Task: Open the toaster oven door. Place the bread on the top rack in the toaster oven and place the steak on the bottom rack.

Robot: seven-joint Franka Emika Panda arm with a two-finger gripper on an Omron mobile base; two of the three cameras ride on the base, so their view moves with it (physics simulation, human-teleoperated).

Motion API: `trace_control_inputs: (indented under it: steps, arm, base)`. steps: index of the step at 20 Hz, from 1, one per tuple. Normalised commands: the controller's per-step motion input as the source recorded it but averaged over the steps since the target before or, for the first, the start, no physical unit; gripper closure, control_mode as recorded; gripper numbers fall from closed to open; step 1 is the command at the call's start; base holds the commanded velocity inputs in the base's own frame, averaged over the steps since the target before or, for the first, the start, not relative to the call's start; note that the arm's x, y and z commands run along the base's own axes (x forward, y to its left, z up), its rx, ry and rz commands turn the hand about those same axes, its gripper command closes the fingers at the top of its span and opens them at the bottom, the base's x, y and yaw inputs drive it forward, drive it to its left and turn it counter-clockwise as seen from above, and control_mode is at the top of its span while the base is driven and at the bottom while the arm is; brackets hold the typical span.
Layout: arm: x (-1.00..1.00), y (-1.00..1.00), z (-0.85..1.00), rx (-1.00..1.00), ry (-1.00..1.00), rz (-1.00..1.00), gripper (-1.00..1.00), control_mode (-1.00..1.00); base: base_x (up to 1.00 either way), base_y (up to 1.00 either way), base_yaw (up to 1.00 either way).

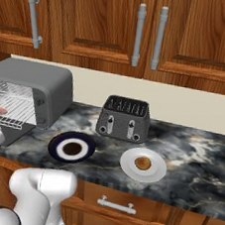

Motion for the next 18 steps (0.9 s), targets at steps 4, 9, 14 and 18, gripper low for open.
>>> trace_control_inputs:
  steps: [4, 9, 14, 18]
  arm:
    - [0.18, 0.0, 0.0, 0.19, 0.09, -0.08, -1.0, -1.0]
    - [0.11, 0.05, 0.0, 0.12, 0.21, 0.0, -1.0, -1.0]
    - [0.08, 0.24, 0.0, 0.01, 0.14, 0.0, -1.0, -1.0]
    - [0.0, 0.35, 0.0, -0.01, 0.05, 0.01, -1.0, -1.0]
  base:
    - [0.0, 0.0, 0.0]
    - [0.0, 0.0, 0.0]
    - [0.0, 0.0, 0.0]
    - [0.0, 0.0, 0.0]
